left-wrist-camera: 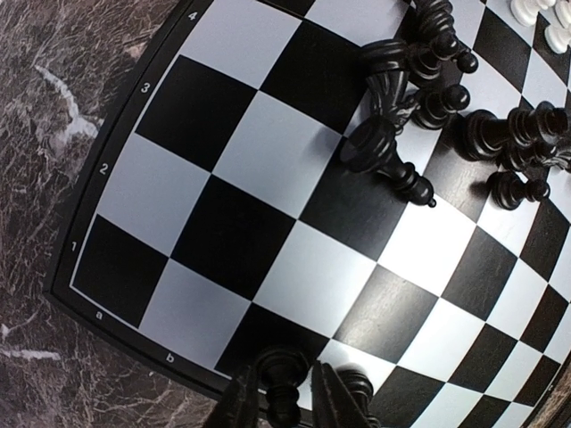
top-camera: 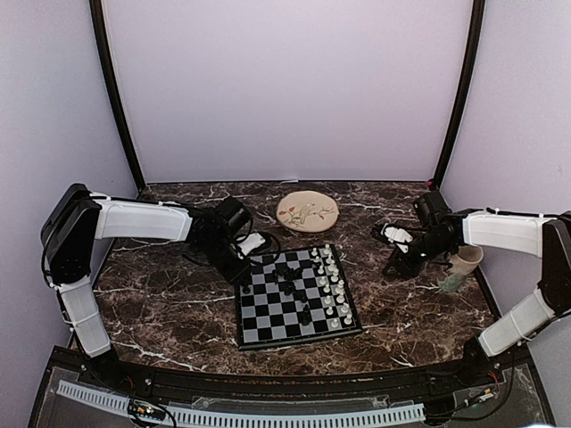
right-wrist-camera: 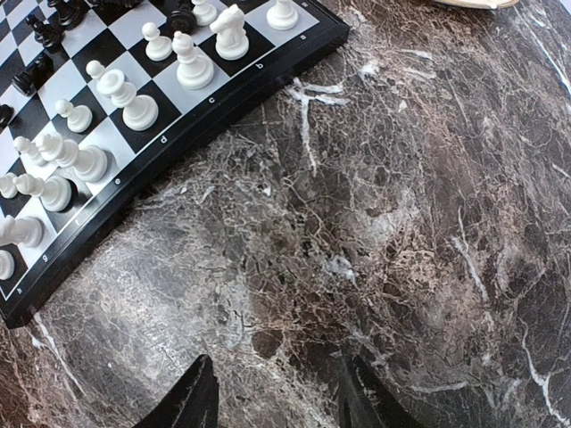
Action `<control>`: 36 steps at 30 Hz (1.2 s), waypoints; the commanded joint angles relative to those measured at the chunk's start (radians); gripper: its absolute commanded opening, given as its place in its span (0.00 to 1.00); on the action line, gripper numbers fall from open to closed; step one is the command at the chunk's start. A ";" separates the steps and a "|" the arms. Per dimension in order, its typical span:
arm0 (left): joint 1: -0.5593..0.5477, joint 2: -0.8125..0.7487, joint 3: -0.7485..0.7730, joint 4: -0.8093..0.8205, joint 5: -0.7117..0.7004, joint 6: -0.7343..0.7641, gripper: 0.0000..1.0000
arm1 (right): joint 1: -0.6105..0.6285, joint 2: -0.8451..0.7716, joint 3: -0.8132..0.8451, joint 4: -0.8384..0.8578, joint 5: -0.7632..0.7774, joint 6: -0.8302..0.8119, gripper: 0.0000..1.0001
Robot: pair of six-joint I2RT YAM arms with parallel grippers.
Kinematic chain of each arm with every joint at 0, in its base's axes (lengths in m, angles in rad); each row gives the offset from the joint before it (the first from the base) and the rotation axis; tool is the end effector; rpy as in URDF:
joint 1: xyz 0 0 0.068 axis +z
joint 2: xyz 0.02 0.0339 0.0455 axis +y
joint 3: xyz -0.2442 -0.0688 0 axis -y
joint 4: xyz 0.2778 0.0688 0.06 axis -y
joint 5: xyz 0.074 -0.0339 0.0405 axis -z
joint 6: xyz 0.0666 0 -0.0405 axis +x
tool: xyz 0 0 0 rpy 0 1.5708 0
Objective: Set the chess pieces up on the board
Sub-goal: Place the bishop on f8.
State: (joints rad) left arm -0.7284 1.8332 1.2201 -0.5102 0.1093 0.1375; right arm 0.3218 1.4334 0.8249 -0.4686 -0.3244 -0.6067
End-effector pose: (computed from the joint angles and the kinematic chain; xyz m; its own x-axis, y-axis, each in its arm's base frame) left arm 0.2979 -0.2755 0.1122 -0.5709 0.6918 -0.4421 0.7826 0.6214 -0.0381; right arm 0.2909 0.1194 0.1251 -0.4337 -0.7142 -0.5493 -0.8403 0.5407 -0.0396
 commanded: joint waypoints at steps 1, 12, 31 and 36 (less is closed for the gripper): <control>0.003 -0.005 -0.001 -0.011 -0.013 -0.004 0.26 | 0.005 0.001 0.025 0.004 -0.008 -0.007 0.46; 0.004 -0.125 0.028 -0.012 -0.020 0.001 0.37 | 0.005 0.009 0.034 -0.006 -0.023 0.000 0.46; -0.147 -0.019 0.212 0.031 -0.012 -0.024 0.40 | 0.005 -0.014 0.027 0.000 0.008 -0.004 0.46; -0.141 0.028 0.257 -0.021 -0.147 -0.077 0.40 | 0.005 -0.015 0.025 0.001 0.009 -0.005 0.46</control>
State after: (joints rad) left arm -0.8856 1.8500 1.4261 -0.4419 0.0956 0.1070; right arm 0.3218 1.4361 0.8379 -0.4751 -0.3168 -0.6090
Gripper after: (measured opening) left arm 0.398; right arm 0.463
